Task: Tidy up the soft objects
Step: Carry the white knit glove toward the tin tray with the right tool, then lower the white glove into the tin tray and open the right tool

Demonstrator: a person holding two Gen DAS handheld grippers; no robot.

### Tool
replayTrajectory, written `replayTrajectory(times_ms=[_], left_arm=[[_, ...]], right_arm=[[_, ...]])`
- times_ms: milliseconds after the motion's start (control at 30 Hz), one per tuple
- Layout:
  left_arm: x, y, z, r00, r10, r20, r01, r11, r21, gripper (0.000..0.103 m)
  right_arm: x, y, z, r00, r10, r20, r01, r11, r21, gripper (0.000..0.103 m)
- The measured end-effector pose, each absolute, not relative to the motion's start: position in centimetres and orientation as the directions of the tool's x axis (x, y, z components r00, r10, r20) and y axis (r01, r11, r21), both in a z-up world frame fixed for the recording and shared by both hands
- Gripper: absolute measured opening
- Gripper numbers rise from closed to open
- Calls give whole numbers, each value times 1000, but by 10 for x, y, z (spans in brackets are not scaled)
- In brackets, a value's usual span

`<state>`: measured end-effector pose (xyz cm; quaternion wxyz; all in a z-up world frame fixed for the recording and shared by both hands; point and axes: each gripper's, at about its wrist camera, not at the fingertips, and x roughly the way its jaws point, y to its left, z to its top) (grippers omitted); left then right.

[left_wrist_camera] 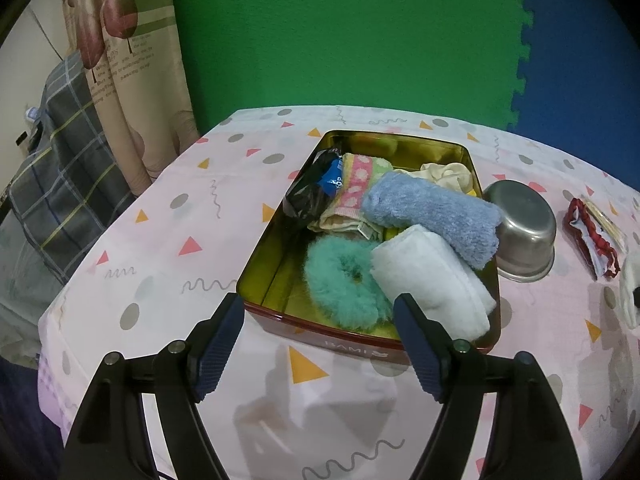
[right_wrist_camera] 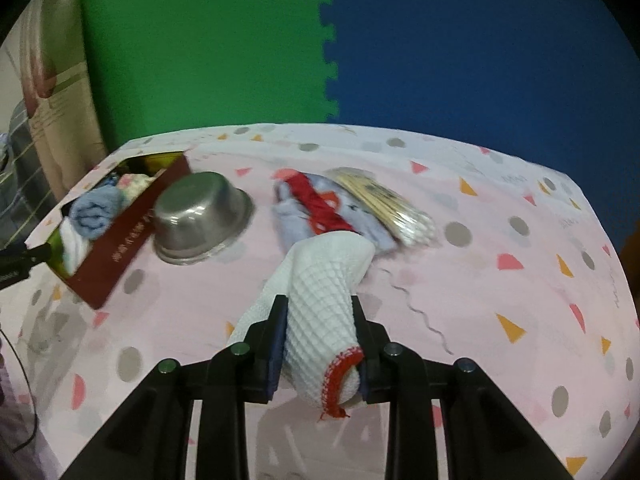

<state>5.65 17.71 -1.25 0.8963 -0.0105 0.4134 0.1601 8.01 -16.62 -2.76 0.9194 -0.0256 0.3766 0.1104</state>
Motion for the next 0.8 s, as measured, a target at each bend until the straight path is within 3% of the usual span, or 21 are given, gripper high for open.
replayTrajectory(times_ms=[800], left_arm=[[56, 205, -11, 589, 320, -742, -387, 918, 89, 76]], right_arm=[[144, -6, 33, 634, 430, -642, -471, 874, 121, 28]])
